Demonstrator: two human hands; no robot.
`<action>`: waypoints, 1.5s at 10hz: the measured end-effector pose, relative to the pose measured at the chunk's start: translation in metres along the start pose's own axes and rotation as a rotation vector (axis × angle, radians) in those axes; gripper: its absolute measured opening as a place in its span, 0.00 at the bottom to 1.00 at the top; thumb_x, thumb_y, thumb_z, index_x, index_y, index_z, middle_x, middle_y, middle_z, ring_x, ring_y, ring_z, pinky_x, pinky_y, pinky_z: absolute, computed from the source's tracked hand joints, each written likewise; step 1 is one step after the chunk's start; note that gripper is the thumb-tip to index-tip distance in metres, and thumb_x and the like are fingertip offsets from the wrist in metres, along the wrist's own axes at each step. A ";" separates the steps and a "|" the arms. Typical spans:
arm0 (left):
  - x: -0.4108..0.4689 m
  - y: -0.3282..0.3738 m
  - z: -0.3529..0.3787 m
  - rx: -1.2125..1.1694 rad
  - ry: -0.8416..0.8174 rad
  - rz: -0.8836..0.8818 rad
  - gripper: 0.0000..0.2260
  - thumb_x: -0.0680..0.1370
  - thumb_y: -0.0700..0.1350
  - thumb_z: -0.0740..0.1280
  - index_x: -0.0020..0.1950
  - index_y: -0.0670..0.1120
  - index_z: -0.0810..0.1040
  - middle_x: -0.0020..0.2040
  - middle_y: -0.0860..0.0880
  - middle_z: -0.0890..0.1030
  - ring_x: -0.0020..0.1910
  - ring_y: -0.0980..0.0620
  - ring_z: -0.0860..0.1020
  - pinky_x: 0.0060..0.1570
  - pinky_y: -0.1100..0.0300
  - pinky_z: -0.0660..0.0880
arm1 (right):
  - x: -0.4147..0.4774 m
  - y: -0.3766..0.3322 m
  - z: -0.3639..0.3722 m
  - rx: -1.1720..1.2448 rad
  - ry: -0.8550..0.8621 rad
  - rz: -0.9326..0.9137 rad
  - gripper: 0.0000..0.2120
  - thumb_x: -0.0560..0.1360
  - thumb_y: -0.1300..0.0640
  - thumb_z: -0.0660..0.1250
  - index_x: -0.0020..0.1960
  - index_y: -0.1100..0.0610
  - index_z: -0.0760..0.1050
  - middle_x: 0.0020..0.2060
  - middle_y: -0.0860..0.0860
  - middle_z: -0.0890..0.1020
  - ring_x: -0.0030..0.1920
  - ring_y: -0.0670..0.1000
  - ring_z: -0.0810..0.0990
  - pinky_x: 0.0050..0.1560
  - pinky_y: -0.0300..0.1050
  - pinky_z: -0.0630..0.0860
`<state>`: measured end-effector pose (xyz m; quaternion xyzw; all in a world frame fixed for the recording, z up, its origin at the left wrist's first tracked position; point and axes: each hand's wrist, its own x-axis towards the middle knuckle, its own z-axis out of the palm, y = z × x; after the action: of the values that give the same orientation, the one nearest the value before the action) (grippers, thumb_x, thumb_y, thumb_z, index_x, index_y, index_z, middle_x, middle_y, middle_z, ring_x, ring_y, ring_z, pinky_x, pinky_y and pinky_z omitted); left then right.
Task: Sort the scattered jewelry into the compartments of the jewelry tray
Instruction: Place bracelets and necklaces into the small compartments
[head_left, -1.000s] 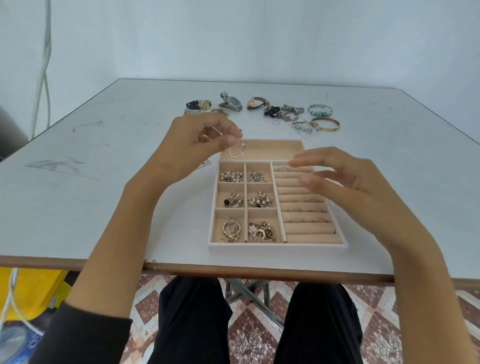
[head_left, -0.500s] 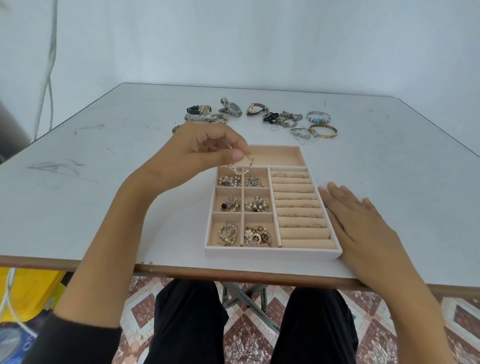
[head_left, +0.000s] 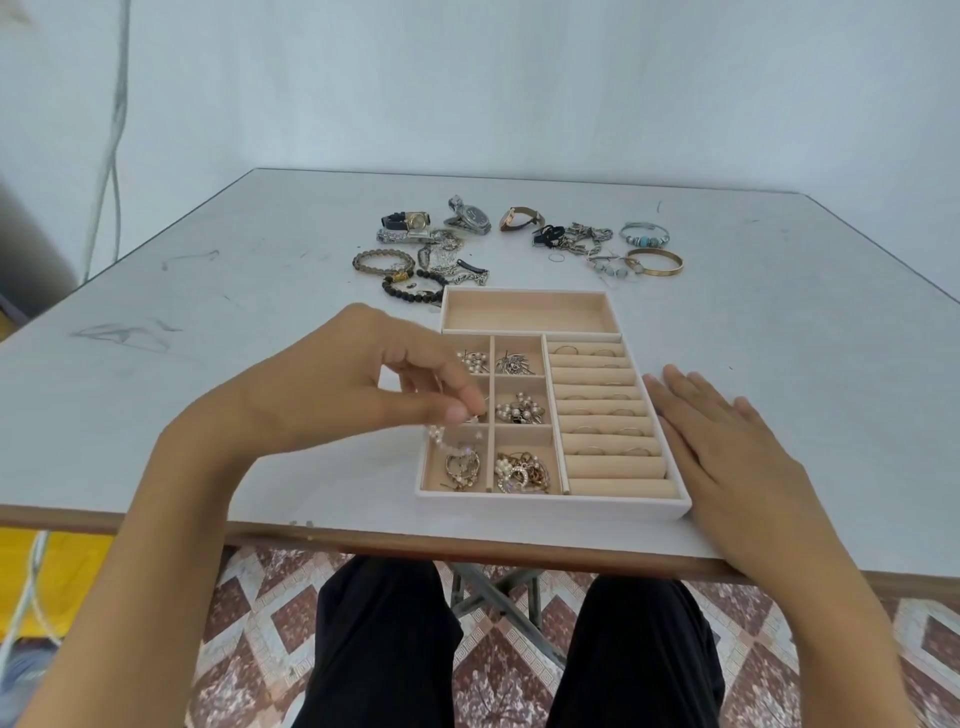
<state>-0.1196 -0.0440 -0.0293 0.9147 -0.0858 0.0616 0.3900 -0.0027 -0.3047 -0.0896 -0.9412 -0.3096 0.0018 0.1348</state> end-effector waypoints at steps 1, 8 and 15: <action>-0.005 0.001 0.007 0.056 -0.017 -0.003 0.06 0.71 0.47 0.73 0.47 0.53 0.85 0.39 0.59 0.84 0.42 0.55 0.80 0.45 0.60 0.74 | 0.000 0.000 0.000 0.001 0.001 0.002 0.31 0.75 0.44 0.36 0.77 0.44 0.51 0.77 0.41 0.50 0.76 0.40 0.45 0.75 0.41 0.41; -0.010 0.008 0.012 0.293 -0.051 0.049 0.08 0.69 0.61 0.70 0.43 0.60 0.83 0.41 0.62 0.82 0.44 0.53 0.77 0.45 0.56 0.74 | -0.001 0.000 0.001 0.031 0.029 0.003 0.31 0.75 0.43 0.37 0.77 0.44 0.54 0.76 0.42 0.53 0.76 0.40 0.47 0.75 0.41 0.42; -0.008 0.008 0.012 0.423 -0.069 0.033 0.07 0.70 0.62 0.67 0.43 0.63 0.82 0.39 0.64 0.81 0.49 0.59 0.75 0.52 0.61 0.67 | -0.001 0.000 0.000 0.003 0.008 -0.002 0.31 0.75 0.44 0.36 0.77 0.44 0.52 0.77 0.42 0.52 0.76 0.42 0.47 0.75 0.43 0.42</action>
<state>-0.1286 -0.0575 -0.0332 0.9763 -0.0993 0.0532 0.1850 -0.0033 -0.3052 -0.0901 -0.9407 -0.3101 -0.0016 0.1376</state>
